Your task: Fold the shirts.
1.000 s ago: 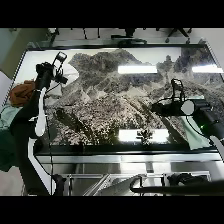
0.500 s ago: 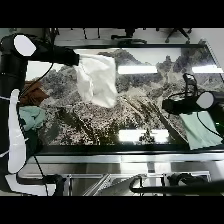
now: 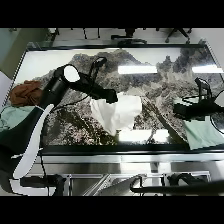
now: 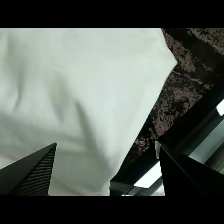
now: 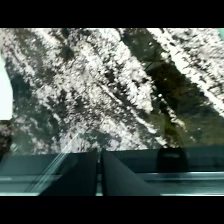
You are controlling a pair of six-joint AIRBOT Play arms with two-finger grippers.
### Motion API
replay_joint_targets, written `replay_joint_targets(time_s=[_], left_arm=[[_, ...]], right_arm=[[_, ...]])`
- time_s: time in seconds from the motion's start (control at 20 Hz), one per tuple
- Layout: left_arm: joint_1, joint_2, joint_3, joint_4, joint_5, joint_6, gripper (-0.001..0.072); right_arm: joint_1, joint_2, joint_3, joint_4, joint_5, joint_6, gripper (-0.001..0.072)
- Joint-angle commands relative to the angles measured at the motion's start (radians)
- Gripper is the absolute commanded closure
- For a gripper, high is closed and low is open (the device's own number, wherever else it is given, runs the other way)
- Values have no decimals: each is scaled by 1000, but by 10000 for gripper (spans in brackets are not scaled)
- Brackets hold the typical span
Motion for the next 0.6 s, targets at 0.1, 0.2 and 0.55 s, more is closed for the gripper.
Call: replay_joint_targets(time_s=[0.1,0.2,0.55], left_arm=[[126,-45,69,-12,-236,-32,5],[182,-13,11,-12,-309,-35,5],[151,240,-732,-159,39,31,5]], right_arm=[[-5,-16,-43,230,19,-92,324],[1,-16,-121,313,-33,-149,323],[151,-75,-418,507,-364,-306,322]])
